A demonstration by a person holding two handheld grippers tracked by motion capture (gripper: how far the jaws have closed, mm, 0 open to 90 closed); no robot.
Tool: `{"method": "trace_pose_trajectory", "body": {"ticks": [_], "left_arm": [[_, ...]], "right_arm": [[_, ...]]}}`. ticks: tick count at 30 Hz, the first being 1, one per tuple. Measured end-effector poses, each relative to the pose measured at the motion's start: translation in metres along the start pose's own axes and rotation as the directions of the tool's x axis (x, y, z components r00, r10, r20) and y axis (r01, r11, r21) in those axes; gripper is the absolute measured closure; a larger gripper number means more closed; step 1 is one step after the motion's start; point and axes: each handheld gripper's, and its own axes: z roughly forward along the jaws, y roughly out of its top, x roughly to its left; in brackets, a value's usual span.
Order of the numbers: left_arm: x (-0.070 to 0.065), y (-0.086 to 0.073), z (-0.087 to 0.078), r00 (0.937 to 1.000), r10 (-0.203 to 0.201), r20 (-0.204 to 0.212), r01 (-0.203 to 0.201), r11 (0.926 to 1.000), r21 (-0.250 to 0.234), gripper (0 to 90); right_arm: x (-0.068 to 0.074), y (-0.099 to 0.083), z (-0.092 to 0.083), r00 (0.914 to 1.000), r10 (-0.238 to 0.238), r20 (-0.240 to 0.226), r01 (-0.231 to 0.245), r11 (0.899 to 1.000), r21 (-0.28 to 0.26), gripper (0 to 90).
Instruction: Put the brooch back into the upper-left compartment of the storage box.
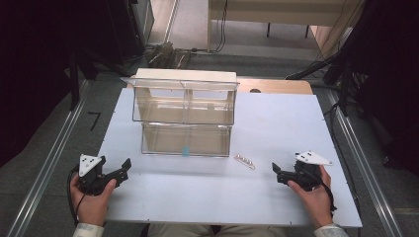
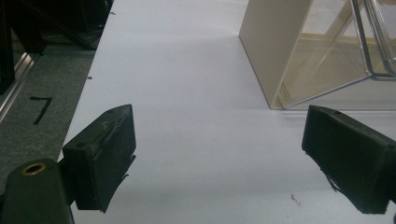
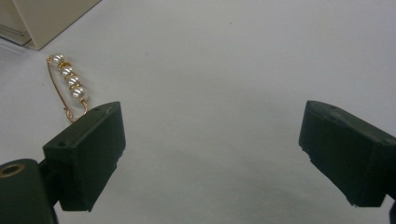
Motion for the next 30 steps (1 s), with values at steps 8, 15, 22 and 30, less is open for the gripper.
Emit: {"method": "trace_pose_trajectory", "body": {"ticks": [8, 15, 22, 30], "left_arm": [[0.000, 0.000, 0.000, 1.0000, 0.001, 0.002, -0.001, 1.0000, 0.001, 10.4], [0.000, 0.000, 0.000, 1.0000, 0.001, 0.002, -0.001, 1.0000, 0.002, 10.4], [0.000, 0.000, 0.000, 1.0000, 0.000, 0.003, 0.000, 1.0000, 0.001, 10.4], [0.000, 0.000, 0.000, 1.0000, -0.001, 0.003, 0.001, 1.0000, 0.001, 10.4]], "right_arm": [[0.005, 0.003, 0.005, 0.9999, -0.007, -0.015, 0.007, 1.000, 0.000, 5.9], [0.008, 0.004, 0.009, 0.9995, -0.013, -0.028, 0.013, 1.000, 0.001, 6.1], [0.014, 0.007, 0.014, 0.9989, -0.023, -0.041, 0.023, 1.000, 0.006, 6.2], [0.020, 0.009, 0.020, 0.9982, -0.036, -0.047, 0.036, 0.999, 0.001, 11.1]]}}
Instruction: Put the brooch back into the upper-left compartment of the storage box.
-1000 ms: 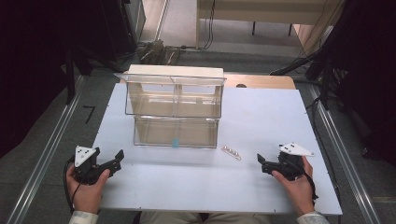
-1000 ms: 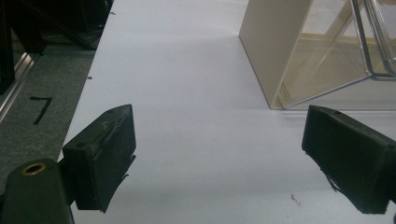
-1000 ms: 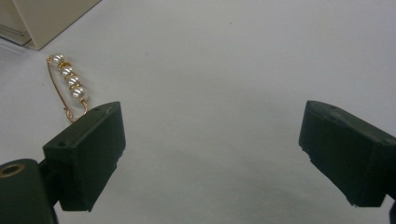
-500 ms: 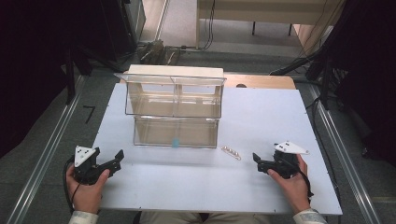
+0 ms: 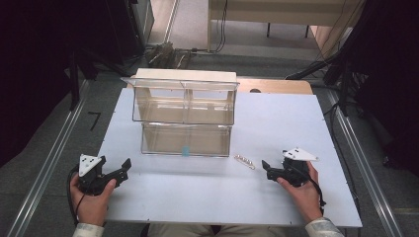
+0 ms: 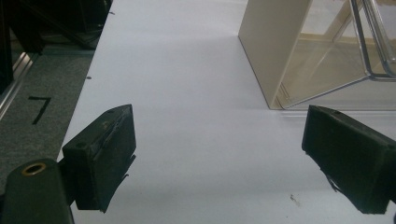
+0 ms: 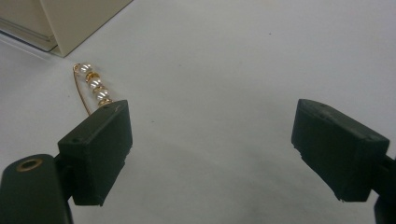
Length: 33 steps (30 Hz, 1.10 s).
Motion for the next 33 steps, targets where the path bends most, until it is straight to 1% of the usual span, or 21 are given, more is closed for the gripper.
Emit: {"method": "trace_pose_trajectory", "body": {"ticks": [8, 10, 13, 16, 17, 19, 27, 28, 33], "left_arm": [[0.000, 0.000, 0.000, 1.0000, 0.000, 0.001, 0.000, 1.0000, 0.000, 10.4], [0.000, 0.000, 0.000, 1.0000, -0.001, 0.001, 0.001, 1.0000, 0.001, 10.4], [0.000, 0.000, 0.000, 1.0000, 0.000, 0.001, 0.000, 1.0000, -0.001, 10.4], [0.000, 0.000, 0.000, 1.0000, -0.001, 0.002, 0.001, 1.0000, 0.000, 10.4], [0.000, 0.000, 0.000, 1.0000, -0.001, 0.002, 0.001, 1.0000, 0.000, 10.4], [0.000, 0.000, 0.000, 1.0000, 0.000, 0.001, 0.000, 1.0000, 0.000, 10.4], [0.000, 0.000, 0.000, 1.0000, 0.000, 0.003, 0.000, 1.0000, 0.001, 10.4], [0.000, 0.000, 0.000, 1.0000, 0.000, 0.003, 0.000, 1.0000, 0.001, 10.4], [0.000, 0.000, 0.000, 1.0000, -0.002, 0.004, 0.002, 1.0000, 0.001, 10.4]], "right_arm": [[0.007, 0.003, 0.006, 0.9998, -0.011, -0.019, 0.011, 1.000, 0.003, 11.8], [0.008, 0.004, 0.007, 0.9997, -0.004, -0.024, 0.004, 1.000, 0.005, 12.0], [0.010, 0.005, 0.009, 0.9994, -0.015, -0.031, 0.015, 1.000, 0.007, 12.4], [0.012, 0.005, 0.010, 0.9993, -0.016, -0.034, 0.016, 1.000, 0.008, 12.7], [0.014, 0.006, 0.012, 0.9988, -0.021, -0.044, 0.022, 1.000, 0.009, 13.7], [0.016, 0.006, 0.013, 0.9987, -0.027, -0.043, 0.027, 1.000, 0.009, 15.1], [0.023, 0.008, 0.017, 0.9971, -0.034, -0.068, 0.035, 0.999, 0.012, 18.7], [0.024, 0.008, 0.018, 0.9965, -0.041, -0.073, 0.041, 0.999, 0.011, 19.1], [0.028, 0.009, 0.020, 0.9959, -0.045, -0.079, 0.046, 0.999, 0.013, 21.1]]}}
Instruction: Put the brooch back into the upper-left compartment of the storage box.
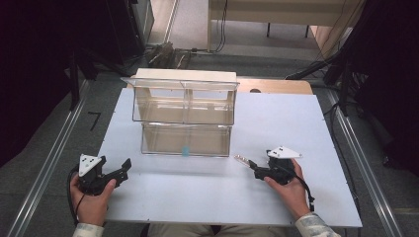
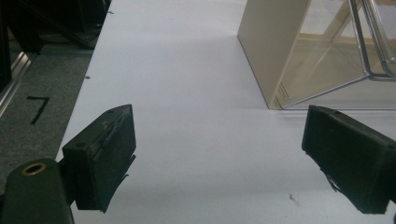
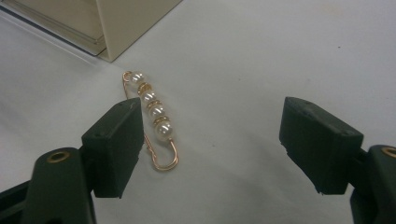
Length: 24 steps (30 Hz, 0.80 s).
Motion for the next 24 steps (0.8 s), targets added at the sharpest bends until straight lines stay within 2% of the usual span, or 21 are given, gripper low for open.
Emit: {"method": "trace_pose_trajectory", "body": {"ticks": [14, 24], "left_arm": [[0.000, 0.000, 0.000, 1.0000, 0.001, 0.002, -0.001, 1.0000, 0.000, 10.4], [0.000, 0.000, 0.000, 1.0000, 0.003, 0.003, -0.003, 1.0000, 0.002, 10.4]], "right_arm": [[0.010, 0.002, 0.008, 0.9992, -0.026, -0.031, 0.027, 0.999, 0.020, 31.4], [0.012, 0.003, 0.010, 0.9969, -0.059, -0.051, 0.062, 0.997, 0.045, 44.1]]}}
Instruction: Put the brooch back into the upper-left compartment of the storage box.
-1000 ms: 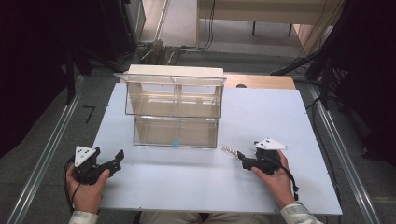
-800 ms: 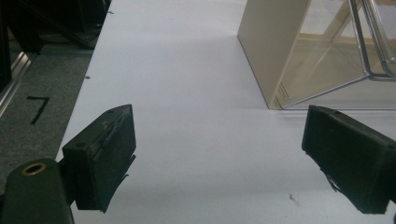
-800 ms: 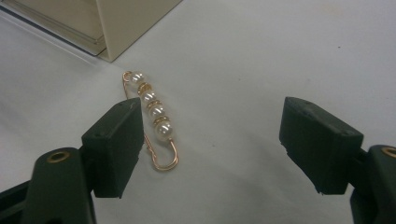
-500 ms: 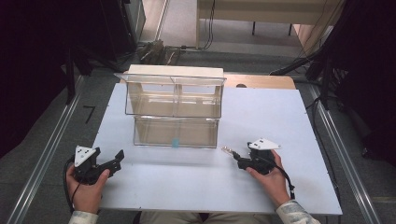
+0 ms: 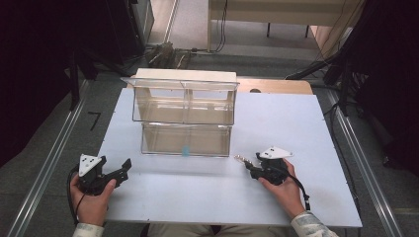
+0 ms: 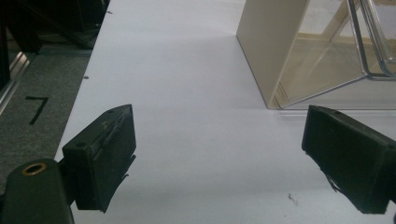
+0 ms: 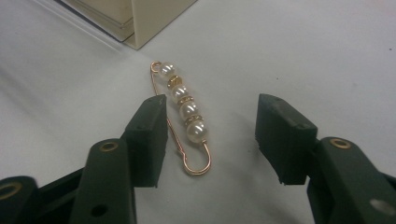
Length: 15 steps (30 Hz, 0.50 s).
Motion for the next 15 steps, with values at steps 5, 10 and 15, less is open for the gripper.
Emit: {"method": "trace_pose_trajectory", "body": {"ticks": [5, 10, 15], "left_arm": [[0.0000, 0.0000, 0.0000, 1.0000, 0.000, 0.001, 0.000, 1.0000, 0.000, 10.4], [-0.0001, 0.0000, 0.0001, 1.0000, 0.000, 0.003, 0.000, 1.0000, 0.000, 10.4], [-0.0003, 0.0000, -0.0001, 1.0000, 0.001, 0.006, -0.001, 1.0000, 0.001, 10.4]], "right_arm": [[0.0007, 0.0004, 0.0011, 0.9998, -0.010, -0.016, 0.010, 1.000, 0.014, 49.8], [0.0045, -0.0001, 0.0009, 0.9984, -0.053, -0.023, 0.053, 0.999, 0.013, 60.8], [0.0063, -0.0006, 0.0006, 0.9973, -0.064, -0.036, 0.064, 0.998, 0.012, 66.5]]}}
